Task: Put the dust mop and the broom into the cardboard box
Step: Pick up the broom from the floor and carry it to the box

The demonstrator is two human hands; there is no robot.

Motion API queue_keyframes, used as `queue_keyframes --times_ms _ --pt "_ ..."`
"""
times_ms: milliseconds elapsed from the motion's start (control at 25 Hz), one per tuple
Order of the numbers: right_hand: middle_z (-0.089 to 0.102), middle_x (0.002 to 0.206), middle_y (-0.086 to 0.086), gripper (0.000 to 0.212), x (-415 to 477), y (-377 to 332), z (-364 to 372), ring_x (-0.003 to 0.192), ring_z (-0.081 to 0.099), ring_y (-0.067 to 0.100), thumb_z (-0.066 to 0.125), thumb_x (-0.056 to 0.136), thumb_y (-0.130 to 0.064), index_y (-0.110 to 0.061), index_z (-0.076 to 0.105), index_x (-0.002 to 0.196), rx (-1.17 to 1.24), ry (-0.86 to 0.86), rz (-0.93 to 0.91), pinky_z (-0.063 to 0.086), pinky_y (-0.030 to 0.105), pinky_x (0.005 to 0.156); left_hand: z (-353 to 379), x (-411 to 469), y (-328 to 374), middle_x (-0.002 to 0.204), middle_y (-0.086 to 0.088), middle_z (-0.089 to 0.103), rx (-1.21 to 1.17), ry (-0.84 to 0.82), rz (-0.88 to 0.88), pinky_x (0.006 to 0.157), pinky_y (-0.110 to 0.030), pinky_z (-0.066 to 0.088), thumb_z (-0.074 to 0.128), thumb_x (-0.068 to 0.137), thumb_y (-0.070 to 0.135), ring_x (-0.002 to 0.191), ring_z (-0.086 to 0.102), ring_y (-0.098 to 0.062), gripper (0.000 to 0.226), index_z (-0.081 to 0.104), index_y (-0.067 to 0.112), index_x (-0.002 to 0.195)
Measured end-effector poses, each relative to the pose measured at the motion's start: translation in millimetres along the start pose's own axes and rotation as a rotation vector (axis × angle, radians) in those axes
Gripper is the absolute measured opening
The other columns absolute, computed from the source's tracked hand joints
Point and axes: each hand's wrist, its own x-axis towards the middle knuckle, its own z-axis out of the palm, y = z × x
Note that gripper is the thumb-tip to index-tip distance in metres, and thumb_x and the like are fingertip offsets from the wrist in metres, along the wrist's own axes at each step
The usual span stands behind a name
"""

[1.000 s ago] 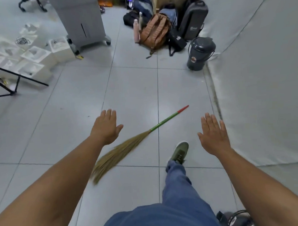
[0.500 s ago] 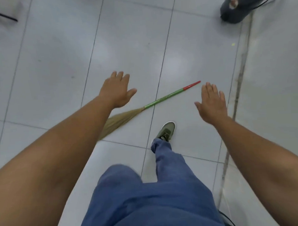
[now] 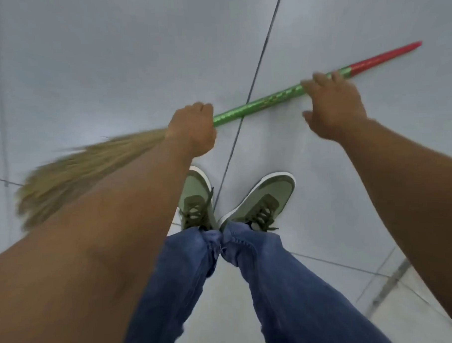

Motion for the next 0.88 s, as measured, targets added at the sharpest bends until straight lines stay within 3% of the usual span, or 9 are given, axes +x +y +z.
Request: queue_keyframes --times_ms 80,200,280,400,560,720,880 --pt "0.035 0.146 0.019 0.066 43.8 2.7 41.0 0.136 0.026 0.041 0.057 0.080 -0.007 -0.014 0.029 0.140 -0.088 0.015 -0.023 0.022 0.057 0.112 45.6 38.5 2.4 0.132 -0.025 0.043 0.059 -0.032 0.039 0.087 -0.051 0.044 0.054 0.089 0.026 0.110 0.049 -0.043 0.061 0.027 0.004 0.139" --pt "0.052 0.112 0.029 0.040 45.8 -3.8 22.0 0.108 0.049 0.047 0.056 0.077 -0.003 -0.006 0.051 0.116 -0.228 0.010 -0.024 0.032 0.058 0.104 35.9 35.5 -4.1 0.119 -0.026 0.047 0.089 -0.040 0.033 0.081 -0.051 0.045 0.049 0.087 0.014 0.103 0.050 -0.044 0.038 0.043 0.003 0.123" --pt "0.054 0.101 0.028 0.027 12.8 -9.3 -19.7 0.091 0.057 0.047 0.053 0.080 -0.002 -0.004 0.056 0.107 -0.195 0.032 -0.062 0.042 0.053 0.085 -6.9 0.2 -13.3 0.117 -0.024 0.050 -0.016 -0.061 -0.037 0.082 -0.050 0.045 0.048 0.087 0.016 0.103 0.053 -0.046 0.032 0.046 0.007 0.117" --pt "0.058 0.098 0.024 0.021 -83.8 -25.7 -122.5 0.080 0.063 0.044 0.046 0.085 -0.005 -0.006 0.052 0.105 -0.082 0.041 -0.080 0.040 0.043 0.064 -109.1 -97.1 -10.1 0.114 -0.022 0.059 -0.014 -0.144 -0.028 0.081 -0.046 0.046 0.046 0.086 0.013 0.101 0.058 -0.043 0.028 0.043 0.011 0.114" --pt "0.064 0.092 0.011 0.016 -252.3 -50.1 -301.6 0.081 0.063 0.034 0.052 0.086 -0.022 -0.016 0.057 0.100 -0.069 0.047 -0.015 0.045 0.039 0.069 -280.9 -270.6 10.9 0.108 -0.015 0.062 0.078 -0.144 0.059 0.076 -0.040 0.044 0.045 0.089 0.016 0.093 0.061 -0.037 0.020 0.045 0.013 0.109" --pt "0.062 0.099 0.008 0.019 -355.5 -72.7 -390.5 0.088 0.060 0.031 0.049 0.089 -0.037 -0.021 0.055 0.098 0.102 -0.112 -0.082 0.045 0.037 0.067 -375.6 -378.4 15.1 0.102 -0.007 0.063 0.244 -0.011 0.118 0.070 -0.038 0.039 0.042 0.092 0.024 0.084 0.059 -0.029 0.014 0.047 0.019 0.105" --pt "0.065 0.089 0.006 0.028 -391.3 -67.7 -441.7 0.081 0.061 0.030 0.048 0.089 -0.050 -0.023 0.054 0.094 0.159 0.053 -0.027 0.042 0.034 0.061 -436.7 -400.1 20.5 0.094 -0.005 0.062 0.311 0.176 0.185 0.070 -0.039 0.042 0.043 0.094 0.031 0.074 0.050 -0.024 0.014 0.048 0.020 0.101"
